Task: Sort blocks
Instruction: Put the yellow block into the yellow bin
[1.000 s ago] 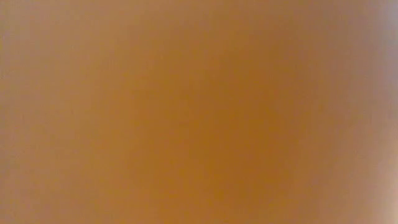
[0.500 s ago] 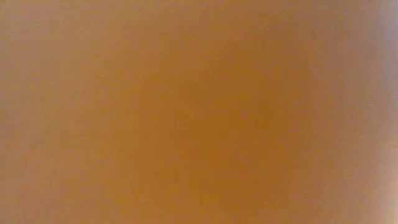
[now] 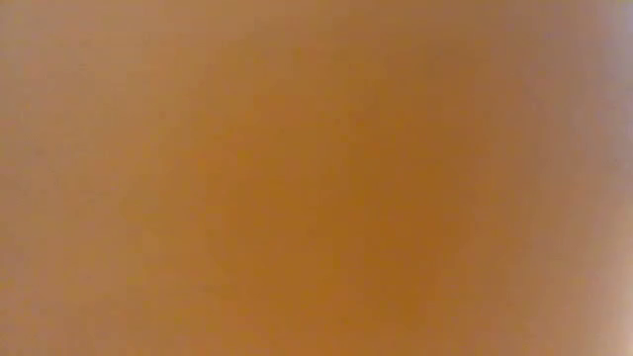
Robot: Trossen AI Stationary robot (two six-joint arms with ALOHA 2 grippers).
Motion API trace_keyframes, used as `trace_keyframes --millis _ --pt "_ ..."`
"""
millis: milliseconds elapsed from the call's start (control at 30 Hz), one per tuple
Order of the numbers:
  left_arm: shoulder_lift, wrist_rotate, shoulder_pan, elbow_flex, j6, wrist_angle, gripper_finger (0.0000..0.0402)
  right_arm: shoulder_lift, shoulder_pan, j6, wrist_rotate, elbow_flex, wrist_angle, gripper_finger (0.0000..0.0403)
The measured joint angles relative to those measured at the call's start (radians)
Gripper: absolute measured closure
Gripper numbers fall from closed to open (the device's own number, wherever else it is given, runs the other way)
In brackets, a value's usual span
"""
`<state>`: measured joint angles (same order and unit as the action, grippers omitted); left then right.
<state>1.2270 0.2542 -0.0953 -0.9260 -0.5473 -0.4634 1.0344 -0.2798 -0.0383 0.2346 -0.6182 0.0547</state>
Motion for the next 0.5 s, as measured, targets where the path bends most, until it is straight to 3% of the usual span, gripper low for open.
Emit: trace_keyframes --millis 233,500 --pt "0.072 -0.118 0.247 0.0 -0.215 0.199 0.0312 0.0 0.0 0.0 0.002 0.0 -0.023 0.025" --pt "0.219 -0.377 0.502 0.0 -0.526 0.451 0.0312 0.0 0.0 0.0 0.003 0.0 -0.097 0.025"
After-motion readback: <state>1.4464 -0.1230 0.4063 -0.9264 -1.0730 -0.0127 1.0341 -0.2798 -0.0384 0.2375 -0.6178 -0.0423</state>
